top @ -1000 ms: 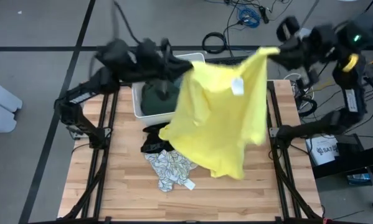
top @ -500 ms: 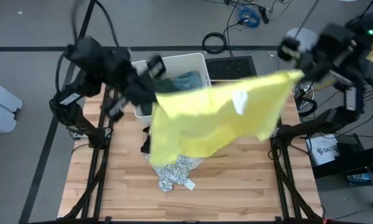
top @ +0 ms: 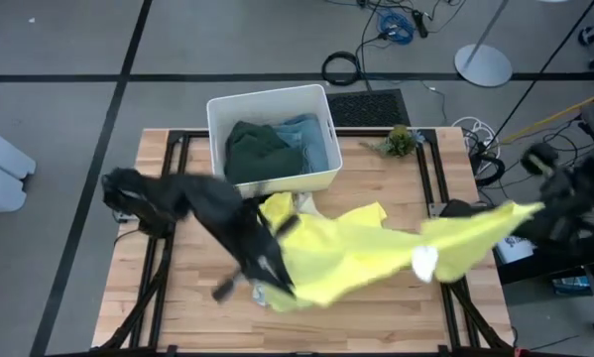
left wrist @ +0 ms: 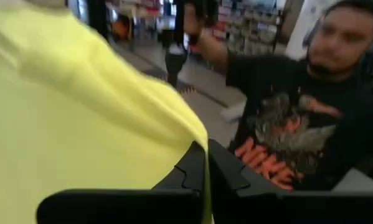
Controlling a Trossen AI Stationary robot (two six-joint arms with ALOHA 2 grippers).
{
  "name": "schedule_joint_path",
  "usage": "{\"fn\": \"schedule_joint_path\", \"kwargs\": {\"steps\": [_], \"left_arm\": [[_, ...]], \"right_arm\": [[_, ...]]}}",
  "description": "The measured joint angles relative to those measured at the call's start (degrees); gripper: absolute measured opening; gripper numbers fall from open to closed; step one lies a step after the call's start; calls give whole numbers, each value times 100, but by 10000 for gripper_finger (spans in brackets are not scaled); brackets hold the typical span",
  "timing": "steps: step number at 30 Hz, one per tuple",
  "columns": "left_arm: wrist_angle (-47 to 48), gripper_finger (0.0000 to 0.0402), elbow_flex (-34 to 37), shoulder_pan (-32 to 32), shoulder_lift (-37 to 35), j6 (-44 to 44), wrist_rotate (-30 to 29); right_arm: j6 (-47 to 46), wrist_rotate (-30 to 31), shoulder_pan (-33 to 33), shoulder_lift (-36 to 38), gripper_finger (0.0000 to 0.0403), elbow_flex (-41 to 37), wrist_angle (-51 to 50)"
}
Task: Fold laundry
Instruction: Fold the yellow shirt
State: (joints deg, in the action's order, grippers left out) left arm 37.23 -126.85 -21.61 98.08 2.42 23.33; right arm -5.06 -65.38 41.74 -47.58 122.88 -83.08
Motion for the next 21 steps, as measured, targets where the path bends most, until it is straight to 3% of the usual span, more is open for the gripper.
{"fn": "schedule_joint_path", "kwargs": {"steps": [4, 7, 11, 17, 21], "left_arm": [[-85, 7, 70, -484, 552, -100, -525], [-522, 5, 74, -719, 934, -114, -603], [-1349, 4, 75, -967, 1362, 117, -614], [-2009, 3, 77, -1175, 1704, 389, -1211], [-2116, 3, 75, -1272, 1706, 692, -1769]], "right_arm": [[-66, -725, 867, 926, 0, -764, -65], [104, -1446, 1654, 1516, 0, -1322, -155], [-12, -1506, 2367, 2120, 0, -1885, -156], [-177, -1593, 2514, 2485, 0, -2557, -113], [-224, -1596, 2153, 2485, 0, -3099, -103]]}}
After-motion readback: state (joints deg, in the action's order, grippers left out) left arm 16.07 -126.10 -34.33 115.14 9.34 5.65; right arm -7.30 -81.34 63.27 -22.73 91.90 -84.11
